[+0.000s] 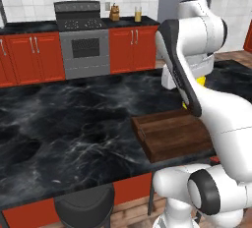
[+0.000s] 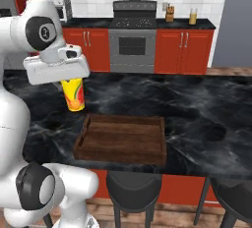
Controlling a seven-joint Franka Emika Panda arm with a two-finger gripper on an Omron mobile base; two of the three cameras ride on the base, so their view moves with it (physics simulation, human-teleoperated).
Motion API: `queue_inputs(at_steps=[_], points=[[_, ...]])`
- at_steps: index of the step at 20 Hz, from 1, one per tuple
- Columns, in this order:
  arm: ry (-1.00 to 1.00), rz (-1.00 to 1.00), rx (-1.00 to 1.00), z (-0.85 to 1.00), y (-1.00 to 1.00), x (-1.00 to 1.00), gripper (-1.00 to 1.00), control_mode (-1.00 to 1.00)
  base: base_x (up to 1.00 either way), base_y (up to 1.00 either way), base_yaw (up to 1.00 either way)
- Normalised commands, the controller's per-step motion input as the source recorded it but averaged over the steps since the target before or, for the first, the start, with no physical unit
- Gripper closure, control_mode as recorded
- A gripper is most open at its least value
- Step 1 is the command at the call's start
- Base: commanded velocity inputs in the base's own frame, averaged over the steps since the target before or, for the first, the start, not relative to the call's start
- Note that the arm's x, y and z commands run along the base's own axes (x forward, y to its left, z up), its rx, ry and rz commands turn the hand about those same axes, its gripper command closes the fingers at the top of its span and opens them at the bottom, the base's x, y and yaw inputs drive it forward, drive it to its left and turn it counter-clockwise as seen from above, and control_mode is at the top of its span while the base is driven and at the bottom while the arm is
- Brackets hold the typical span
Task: There is a tray on the dining counter. Grab the cup, mug, and pitcher and place them on the tray. The pitcher may be placed next to the tray if it cannot fit the tray.
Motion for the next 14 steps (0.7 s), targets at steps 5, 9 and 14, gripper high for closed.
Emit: queue_inputs(at_steps=[5, 9, 14], points=[[0.0, -0.03, 0.13, -0.13, 0.48, 0.95, 1.0, -1.0, 0.0, 0.0, 0.0], [0.0, -0.07, 0.01, -0.4, 0.26, 0.89, 1.0, -1.0, 0.0, 0.0, 0.0], [0.0, -0.07, 0.0, -0.51, 0.02, 0.75, 1.0, -1.0, 0.0, 0.0, 0.0]])
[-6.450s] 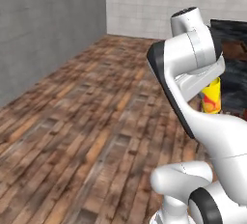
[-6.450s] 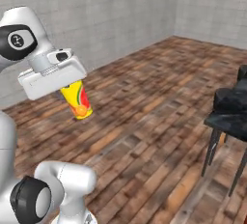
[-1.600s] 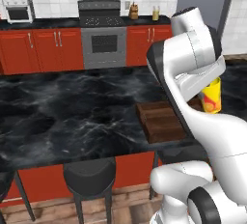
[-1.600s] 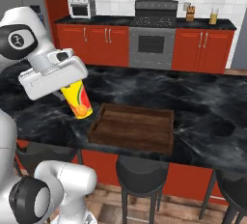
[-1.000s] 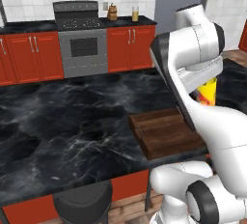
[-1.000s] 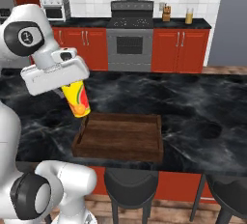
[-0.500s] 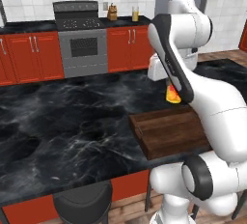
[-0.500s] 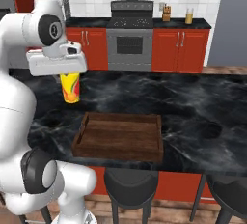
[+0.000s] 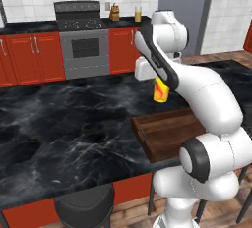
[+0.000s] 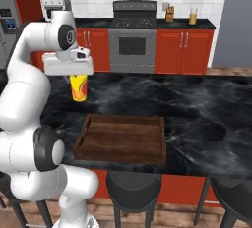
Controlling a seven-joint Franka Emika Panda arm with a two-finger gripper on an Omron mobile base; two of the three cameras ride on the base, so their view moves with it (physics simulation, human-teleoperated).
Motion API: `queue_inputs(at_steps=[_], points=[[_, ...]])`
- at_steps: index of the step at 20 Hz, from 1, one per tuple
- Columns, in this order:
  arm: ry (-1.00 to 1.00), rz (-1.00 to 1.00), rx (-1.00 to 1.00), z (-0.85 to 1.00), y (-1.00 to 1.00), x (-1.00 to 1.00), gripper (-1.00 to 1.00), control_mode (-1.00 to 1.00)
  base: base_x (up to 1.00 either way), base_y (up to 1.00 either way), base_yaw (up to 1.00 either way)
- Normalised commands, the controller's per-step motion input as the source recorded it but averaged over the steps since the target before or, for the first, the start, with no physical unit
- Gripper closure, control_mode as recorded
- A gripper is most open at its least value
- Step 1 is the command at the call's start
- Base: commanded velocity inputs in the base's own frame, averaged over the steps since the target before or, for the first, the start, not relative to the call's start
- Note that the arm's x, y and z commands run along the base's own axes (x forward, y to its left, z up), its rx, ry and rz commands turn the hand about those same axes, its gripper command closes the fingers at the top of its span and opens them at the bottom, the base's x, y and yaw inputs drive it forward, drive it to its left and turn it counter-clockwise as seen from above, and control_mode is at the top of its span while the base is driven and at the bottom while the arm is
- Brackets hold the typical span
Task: There is a tray on the dining counter. Grab the cup, mug, and pitcher and place them on the tray. The pitcher may be placed next to the tray if it cannot fit the tray.
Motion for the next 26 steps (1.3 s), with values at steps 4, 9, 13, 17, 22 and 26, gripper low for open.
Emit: queue_inputs(at_steps=[4, 9, 13, 17, 22, 26], points=[[0.0, -0.07, 0.03, -0.51, -0.02, 0.67, 1.0, -1.0, 0.0, 0.0, 0.0], [0.0, -0.09, 0.05, -0.48, -0.04, 0.32, 1.0, -1.0, 0.0, 0.0, 0.0], [0.0, -0.12, 0.05, -0.45, -0.18, 0.0, 1.0, -1.0, 0.0, 0.0, 0.0], [0.0, -0.14, 0.04, -0.42, -0.23, 0.0, 1.0, -1.0, 0.0, 0.0, 0.0], [0.0, -0.13, 0.04, -0.43, -0.14, 0.08, 1.0, -1.0, 0.0, 0.0, 0.0], [0.0, -0.11, 0.03, -0.46, -0.03, 0.23, 1.0, -1.0, 0.0, 0.0, 0.0]])
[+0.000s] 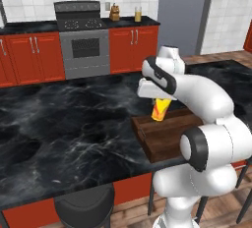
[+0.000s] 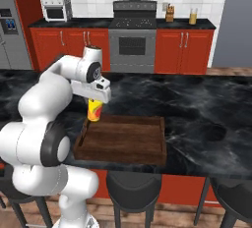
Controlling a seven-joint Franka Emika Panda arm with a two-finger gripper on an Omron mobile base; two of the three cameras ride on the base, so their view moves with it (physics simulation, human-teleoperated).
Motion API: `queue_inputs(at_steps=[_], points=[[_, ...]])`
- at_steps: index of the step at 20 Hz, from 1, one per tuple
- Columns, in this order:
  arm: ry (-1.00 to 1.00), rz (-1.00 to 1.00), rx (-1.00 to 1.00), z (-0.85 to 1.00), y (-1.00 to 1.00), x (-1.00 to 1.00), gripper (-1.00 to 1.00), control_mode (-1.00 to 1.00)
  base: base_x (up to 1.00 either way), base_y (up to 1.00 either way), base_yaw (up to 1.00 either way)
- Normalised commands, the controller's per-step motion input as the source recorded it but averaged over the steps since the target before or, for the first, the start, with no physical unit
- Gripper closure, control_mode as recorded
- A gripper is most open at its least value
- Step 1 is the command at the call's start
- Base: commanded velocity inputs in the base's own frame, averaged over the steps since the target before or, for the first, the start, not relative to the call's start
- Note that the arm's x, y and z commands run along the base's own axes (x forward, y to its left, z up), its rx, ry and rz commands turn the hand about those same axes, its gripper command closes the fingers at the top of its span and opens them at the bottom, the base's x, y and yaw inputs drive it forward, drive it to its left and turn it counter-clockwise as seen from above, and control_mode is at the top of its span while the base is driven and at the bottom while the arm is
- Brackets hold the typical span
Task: There is a tray on the dining counter. Grab the cup, mug, and pitcher and place them on the tray. The pitcher may be placed next to the tray if it cannot fit the tray.
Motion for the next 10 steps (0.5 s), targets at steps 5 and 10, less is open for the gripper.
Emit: queue_inputs(at_steps=[5, 10], points=[[0.0, -0.1, 0.0, -0.41, 0.0, 0.32, 1.0, -1.0, 0.0, 0.0, 0.0], [0.0, -0.1, 0.0, -0.42, 0.0, 0.21, 1.0, -1.0, 0.0, 0.0, 0.0]])
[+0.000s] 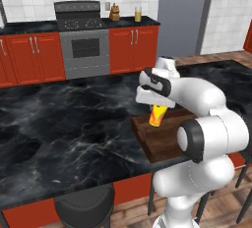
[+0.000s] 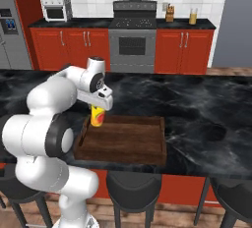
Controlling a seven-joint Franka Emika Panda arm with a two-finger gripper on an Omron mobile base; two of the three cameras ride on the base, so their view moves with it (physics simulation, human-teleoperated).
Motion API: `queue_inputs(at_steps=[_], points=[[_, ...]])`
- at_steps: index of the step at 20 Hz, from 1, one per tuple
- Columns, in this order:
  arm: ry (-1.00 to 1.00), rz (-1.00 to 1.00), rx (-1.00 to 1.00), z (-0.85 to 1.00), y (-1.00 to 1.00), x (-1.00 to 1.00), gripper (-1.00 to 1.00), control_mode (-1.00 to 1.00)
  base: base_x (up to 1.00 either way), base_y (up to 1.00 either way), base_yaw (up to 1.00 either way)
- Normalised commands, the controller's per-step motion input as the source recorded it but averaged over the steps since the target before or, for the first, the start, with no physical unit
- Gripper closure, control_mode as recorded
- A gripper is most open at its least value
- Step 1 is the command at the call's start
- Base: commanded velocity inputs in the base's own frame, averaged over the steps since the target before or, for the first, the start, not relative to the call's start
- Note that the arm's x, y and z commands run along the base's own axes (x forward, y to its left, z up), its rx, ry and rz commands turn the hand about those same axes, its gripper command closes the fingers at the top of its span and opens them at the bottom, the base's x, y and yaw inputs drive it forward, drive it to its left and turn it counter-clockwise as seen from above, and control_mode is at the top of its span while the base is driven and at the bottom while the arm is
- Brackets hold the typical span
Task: There is a tray on the dining counter. Grab the cup, mug, and pitcher and place them on the tray. The pitcher may be placed next to the tray if it cannot fit the tray.
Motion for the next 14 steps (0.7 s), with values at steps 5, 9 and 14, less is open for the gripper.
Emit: queue_inputs(at_steps=[5, 9, 14], points=[[0.0, -0.1, 0.0, -0.4, 0.0, 0.07, 1.0, -1.0, 0.0, 0.0, 0.0], [0.0, -0.1, 0.0, -0.33, 0.0, 0.13, 1.0, -1.0, 0.0, 0.0, 0.0], [0.0, -0.11, 0.0, -0.34, 0.0, 0.19, 1.0, -1.0, 0.0, 0.0, 0.0]])
